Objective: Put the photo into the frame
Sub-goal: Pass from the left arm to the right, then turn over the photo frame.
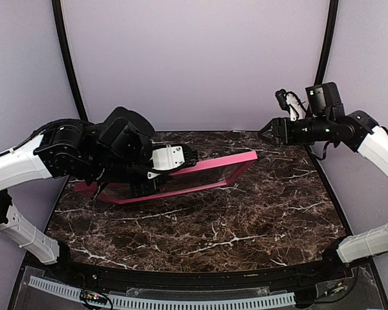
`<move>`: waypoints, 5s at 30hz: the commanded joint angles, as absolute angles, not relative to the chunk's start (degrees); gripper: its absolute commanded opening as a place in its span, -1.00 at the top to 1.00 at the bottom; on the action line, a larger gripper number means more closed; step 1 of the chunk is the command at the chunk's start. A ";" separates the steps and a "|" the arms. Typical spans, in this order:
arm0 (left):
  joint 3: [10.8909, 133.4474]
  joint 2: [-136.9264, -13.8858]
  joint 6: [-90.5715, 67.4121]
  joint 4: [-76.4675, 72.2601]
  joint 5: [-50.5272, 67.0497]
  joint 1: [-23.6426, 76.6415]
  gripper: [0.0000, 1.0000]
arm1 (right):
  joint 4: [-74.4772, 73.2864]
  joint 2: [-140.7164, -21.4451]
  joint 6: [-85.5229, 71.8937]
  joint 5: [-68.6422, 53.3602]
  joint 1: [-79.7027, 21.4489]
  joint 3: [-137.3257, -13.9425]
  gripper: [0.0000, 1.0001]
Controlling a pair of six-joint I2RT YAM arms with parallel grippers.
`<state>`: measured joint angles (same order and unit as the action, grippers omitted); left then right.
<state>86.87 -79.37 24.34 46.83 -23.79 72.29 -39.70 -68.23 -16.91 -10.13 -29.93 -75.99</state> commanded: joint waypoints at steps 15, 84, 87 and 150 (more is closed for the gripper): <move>97.32 -72.10 24.65 50.26 -5.46 59.12 1.00 | -15.48 -54.60 -2.29 -27.59 -32.78 -57.31 -0.52; 93.18 -71.06 18.99 40.13 -6.85 54.33 -0.93 | -19.06 -59.63 13.22 -24.30 -43.75 -58.31 1.00; 91.84 -68.19 17.73 36.74 -13.13 54.26 -0.95 | -19.82 -60.91 10.92 -21.99 -42.68 -59.64 1.00; 44.29 -85.51 -23.05 5.94 14.49 16.35 -0.98 | -27.60 -118.94 -0.57 -57.25 -13.62 -79.06 0.27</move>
